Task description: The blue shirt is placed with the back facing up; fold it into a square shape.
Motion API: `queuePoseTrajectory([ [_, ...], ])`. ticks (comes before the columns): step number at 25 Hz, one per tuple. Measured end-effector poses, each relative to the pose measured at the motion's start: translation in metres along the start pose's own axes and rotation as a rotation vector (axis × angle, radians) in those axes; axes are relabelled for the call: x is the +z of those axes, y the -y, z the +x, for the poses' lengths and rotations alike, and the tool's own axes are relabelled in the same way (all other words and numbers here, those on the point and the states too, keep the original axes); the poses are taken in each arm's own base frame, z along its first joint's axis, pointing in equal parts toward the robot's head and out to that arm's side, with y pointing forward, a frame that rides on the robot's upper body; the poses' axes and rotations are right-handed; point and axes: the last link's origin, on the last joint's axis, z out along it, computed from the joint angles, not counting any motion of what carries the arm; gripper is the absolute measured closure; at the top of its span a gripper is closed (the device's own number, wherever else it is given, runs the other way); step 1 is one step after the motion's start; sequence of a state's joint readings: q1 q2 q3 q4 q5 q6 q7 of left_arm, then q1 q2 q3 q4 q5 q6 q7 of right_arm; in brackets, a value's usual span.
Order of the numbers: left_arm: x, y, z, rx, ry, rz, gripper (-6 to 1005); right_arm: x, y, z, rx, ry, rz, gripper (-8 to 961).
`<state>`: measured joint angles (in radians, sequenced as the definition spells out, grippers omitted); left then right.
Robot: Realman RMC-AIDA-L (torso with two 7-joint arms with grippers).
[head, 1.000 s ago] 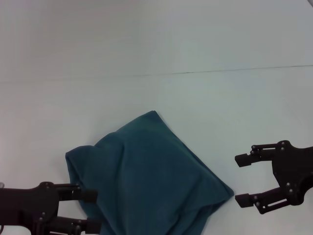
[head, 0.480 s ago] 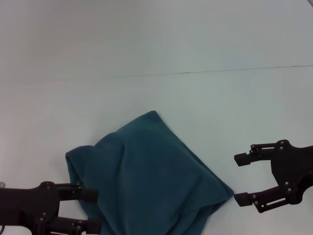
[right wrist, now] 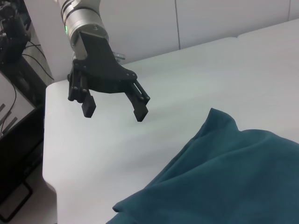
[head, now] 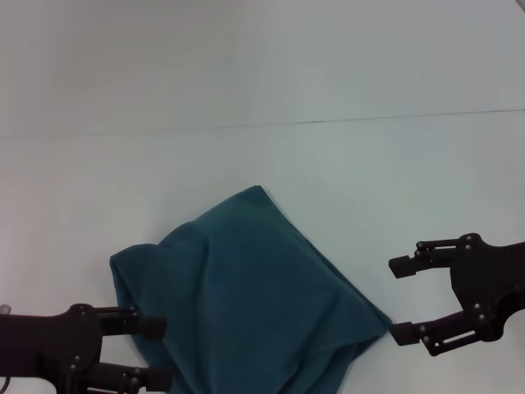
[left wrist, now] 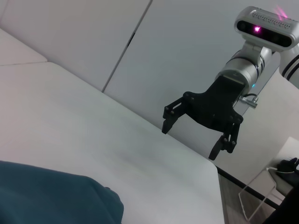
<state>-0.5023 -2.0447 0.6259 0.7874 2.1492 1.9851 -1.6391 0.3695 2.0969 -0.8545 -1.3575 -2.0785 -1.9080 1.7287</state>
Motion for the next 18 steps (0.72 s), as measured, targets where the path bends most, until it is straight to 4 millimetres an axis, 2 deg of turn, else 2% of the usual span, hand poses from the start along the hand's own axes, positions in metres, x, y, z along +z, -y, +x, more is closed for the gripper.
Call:
queuePoseTrajectory([
  [18, -0.0011, 0.0025, -0.0007, 0.003, -0.001, 0.023, 176, 0.0018, 0.0020, -0.0007, -0.004, -0.006, 0.009, 34],
])
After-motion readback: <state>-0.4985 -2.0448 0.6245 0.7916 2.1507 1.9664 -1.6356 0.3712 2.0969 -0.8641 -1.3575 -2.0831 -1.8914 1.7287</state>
